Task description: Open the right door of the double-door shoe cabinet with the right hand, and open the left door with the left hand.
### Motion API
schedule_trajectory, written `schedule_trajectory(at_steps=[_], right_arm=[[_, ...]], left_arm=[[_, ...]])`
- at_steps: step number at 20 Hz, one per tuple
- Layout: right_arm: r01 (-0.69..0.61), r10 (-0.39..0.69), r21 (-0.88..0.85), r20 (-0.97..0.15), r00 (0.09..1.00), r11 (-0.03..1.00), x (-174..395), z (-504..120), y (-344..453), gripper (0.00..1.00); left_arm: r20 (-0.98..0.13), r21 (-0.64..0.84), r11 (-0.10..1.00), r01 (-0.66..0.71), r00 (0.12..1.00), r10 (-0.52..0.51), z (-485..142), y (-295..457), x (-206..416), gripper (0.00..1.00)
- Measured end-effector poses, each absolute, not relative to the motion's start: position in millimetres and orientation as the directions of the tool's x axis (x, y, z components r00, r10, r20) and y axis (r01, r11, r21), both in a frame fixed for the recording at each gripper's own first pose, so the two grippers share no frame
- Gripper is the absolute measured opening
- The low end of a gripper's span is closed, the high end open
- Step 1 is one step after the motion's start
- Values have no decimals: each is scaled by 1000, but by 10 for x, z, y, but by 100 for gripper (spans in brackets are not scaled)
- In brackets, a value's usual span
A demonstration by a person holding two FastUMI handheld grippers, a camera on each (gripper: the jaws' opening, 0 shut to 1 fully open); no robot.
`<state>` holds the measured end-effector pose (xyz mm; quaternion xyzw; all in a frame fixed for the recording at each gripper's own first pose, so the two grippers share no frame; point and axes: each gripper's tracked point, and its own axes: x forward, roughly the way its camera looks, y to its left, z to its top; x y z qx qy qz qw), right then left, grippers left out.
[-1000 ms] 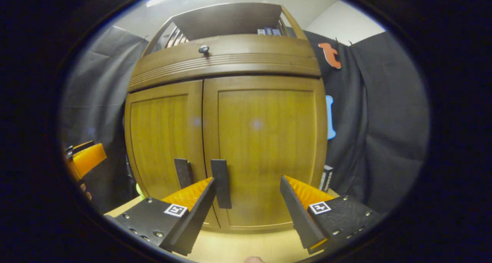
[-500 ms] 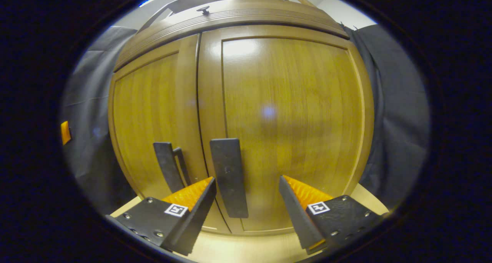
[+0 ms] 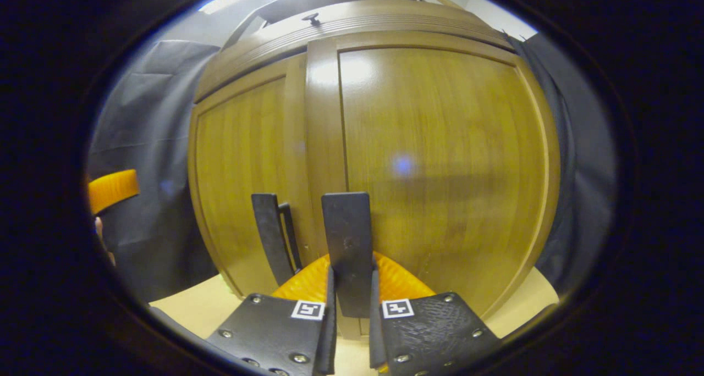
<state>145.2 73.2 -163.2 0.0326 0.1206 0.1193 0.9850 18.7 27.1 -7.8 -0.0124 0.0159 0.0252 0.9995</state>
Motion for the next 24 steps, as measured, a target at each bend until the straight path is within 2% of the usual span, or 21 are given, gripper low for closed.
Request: schedule_trajectory(at_steps=[5,6,7,13,16,17,19,24], right_arm=[[-266,277,80,-231,933,961,1525,-1662,767,24],[-274,285,83,-228,931,958,1531,-1661,765,22],[-282,294,85,-226,929,956,1521,-1643,769,22],[-305,322,110,-211,923,946,1528,-1596,769,24],[-277,296,113,-222,929,954,1543,-1610,761,24],[-265,279,94,-225,933,960,1534,-1596,737,24],[-233,245,78,-227,943,969,1516,-1552,725,23],[-196,208,74,-211,955,978,1496,-1493,666,24]], left_arm=[[-38,-10,998,-57,998,57,-101,253,206,92],[-35,-8,998,-57,998,57,-102,253,203,96],[-33,-8,998,-57,998,57,-103,244,198,93],[-33,9,999,-44,998,45,-129,185,205,92],[-36,19,999,-42,998,42,-143,157,215,93],[-37,20,999,-41,998,42,-147,145,215,96],[-38,25,999,-38,999,39,-158,131,214,93],[-34,31,999,-33,999,34,-175,105,207,96]])
